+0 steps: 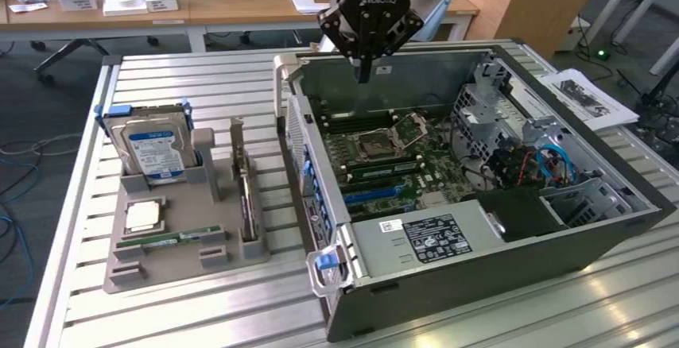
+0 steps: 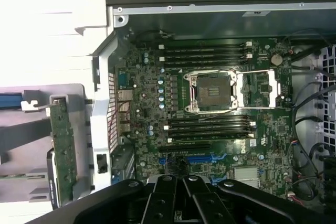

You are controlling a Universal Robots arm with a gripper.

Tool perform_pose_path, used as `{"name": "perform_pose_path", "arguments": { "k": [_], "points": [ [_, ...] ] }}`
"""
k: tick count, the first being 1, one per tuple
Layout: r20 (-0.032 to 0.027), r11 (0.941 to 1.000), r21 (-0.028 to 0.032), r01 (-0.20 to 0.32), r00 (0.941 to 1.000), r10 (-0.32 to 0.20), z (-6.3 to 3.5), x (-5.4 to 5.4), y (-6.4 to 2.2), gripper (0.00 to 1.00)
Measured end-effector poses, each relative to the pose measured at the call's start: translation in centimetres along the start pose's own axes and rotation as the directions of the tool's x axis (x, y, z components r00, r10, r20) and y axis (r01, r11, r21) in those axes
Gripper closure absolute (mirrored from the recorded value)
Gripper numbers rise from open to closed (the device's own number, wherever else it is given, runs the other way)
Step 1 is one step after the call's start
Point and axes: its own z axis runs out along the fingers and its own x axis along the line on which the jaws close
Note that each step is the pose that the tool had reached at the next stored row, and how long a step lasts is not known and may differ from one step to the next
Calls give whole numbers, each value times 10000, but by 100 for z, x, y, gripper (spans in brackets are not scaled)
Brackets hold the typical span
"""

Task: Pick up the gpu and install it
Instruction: 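Reach for the gpu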

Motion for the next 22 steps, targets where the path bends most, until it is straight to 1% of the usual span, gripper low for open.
{"name": "perform_pose_path", "arguments": {
  "k": [17,22],
  "points": [
    [-1,10000,0,0,10000,0,-6,313,-23,89],
    [0,10000,0,-1,10000,1,-7,382,-28,89]
  ]
}}
